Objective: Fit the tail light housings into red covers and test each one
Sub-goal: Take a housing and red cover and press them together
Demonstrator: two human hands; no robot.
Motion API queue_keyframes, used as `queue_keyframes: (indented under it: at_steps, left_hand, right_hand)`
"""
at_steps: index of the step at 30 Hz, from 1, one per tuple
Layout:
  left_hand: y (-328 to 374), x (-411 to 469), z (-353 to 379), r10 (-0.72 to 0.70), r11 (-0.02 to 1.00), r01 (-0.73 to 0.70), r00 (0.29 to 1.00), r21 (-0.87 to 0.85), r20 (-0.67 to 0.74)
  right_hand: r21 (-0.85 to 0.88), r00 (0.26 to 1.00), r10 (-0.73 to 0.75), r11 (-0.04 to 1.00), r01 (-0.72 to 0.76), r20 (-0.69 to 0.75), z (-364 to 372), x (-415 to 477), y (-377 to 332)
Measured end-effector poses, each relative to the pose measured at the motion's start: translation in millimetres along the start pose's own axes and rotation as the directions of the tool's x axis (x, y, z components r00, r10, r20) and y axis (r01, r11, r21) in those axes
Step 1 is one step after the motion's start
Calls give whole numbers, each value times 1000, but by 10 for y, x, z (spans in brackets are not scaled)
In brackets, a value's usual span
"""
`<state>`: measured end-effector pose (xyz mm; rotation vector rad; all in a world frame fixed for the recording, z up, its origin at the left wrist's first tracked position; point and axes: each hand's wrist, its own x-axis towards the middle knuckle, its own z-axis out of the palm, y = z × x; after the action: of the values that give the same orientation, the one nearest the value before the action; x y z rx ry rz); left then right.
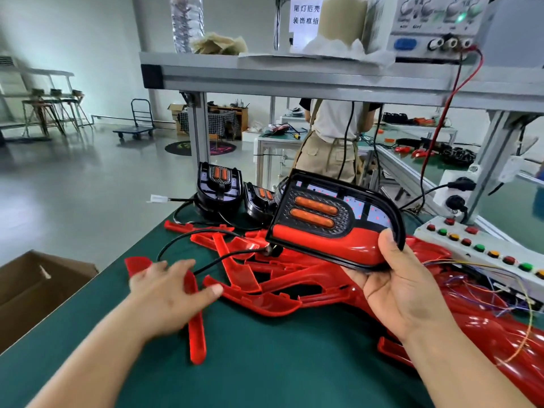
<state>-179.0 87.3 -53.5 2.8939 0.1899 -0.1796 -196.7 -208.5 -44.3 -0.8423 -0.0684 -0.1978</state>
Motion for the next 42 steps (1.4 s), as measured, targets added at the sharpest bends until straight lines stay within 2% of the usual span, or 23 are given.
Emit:
queue_keyframes:
  at_steps: [2, 3, 6, 11, 15, 18, 20, 22, 23, 25, 30, 33, 37, 42]
  left_hand:
    - [118, -28, 138, -29, 999, 25, 996, 46, 88]
    - [145, -31, 169, -45, 997, 40, 995, 64, 89]
    - [140, 7, 164, -46, 998, 47, 999, 52, -16]
    - [-30, 43, 55, -61, 994, 42, 980, -101, -187]
    - [-119, 30, -171, -34, 967, -70, 918, -245, -396]
    - [35, 97, -486, 62, 895, -264, 871, -360, -487]
    - [240, 243, -634, 194, 719, -413, 891, -559, -410]
    - [490, 438, -640, 326, 507, -358, 922, -784, -210]
    - [609, 550, -599, 380, 457, -287, 919, -842, -106]
    - [785, 767, -473, 455, 456, -216, 891, -863, 17]
    - [973, 1049, -332, 560, 483, -199, 819, -853, 125]
    - [999, 1146, -413, 595, 522, -277, 796, -807, 111]
    - [1004, 1217, -584, 601, 589, -410, 798, -697, 38]
    - [1088, 1223, -547, 569, 602, -413, 822, -683, 4]
  right_hand:
    - [0, 1000, 4, 1000, -4, -3, 4, -4, 0]
    - [1, 1000, 4, 1000, -4, -6, 7, -3, -2]
    - [8, 1000, 3, 1000, -3, -6, 5, -4, -11]
    - [21, 1000, -4, 1000, 4, -11, -5, -9, -22]
    - [55, 999, -21, 998, 23, -29, -8, 3, -13]
    - [70, 998, -35, 997, 39, -53, -20, 5, -18]
    - [63, 998, -39, 997, 42, -56, -37, -1, -28]
    - [52, 998, -36, 998, 38, -54, -47, -9, -30]
    - [44, 998, -33, 998, 35, -53, -46, -9, -27]
    - [30, 998, -28, 999, 29, -55, -43, -9, -22]
    - [38, 999, -24, 999, 25, -39, -44, -12, -55]
    - [30, 999, -25, 999, 26, -37, -47, -7, -60]
    - [39, 999, -30, 999, 32, -39, -66, 5, -50]
    - [57, 999, -23, 998, 26, -44, -70, 18, -36]
